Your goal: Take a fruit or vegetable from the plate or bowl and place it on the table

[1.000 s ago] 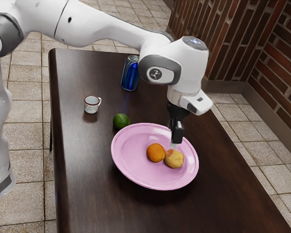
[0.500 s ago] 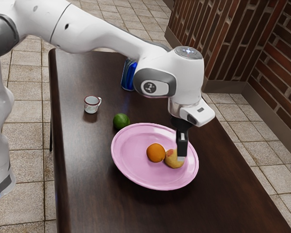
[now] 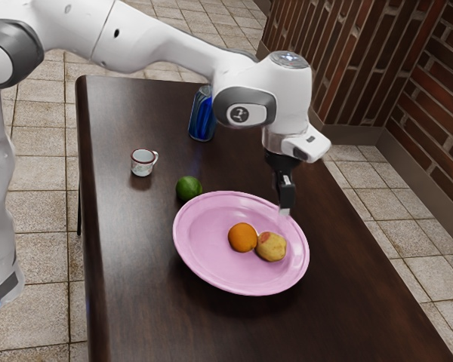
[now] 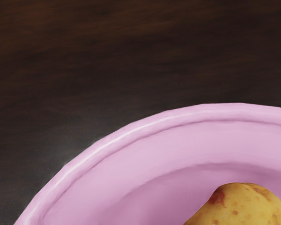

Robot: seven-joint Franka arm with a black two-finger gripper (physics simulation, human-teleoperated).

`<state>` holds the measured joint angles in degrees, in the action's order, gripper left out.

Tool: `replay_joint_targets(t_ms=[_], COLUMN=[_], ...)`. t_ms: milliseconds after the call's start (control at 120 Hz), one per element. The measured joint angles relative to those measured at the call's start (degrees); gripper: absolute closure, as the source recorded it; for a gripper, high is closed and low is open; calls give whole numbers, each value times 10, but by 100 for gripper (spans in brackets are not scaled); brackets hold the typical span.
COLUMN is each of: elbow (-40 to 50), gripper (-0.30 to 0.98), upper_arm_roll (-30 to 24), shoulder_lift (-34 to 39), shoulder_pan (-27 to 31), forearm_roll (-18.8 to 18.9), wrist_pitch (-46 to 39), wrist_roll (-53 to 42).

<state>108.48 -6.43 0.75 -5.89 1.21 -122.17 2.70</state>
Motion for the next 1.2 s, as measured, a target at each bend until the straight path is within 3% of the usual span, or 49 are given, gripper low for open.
replay_joint_targets(t_ms=[517, 1200], elbow=[6, 26], gripper=[0, 0], upper_arm_roll=[0, 1], shoulder_lift=[0, 10], shoulder_pan=[28, -68], forearm_roll=[0, 0], wrist_pitch=[-4, -11], wrist_roll=[-1, -2])
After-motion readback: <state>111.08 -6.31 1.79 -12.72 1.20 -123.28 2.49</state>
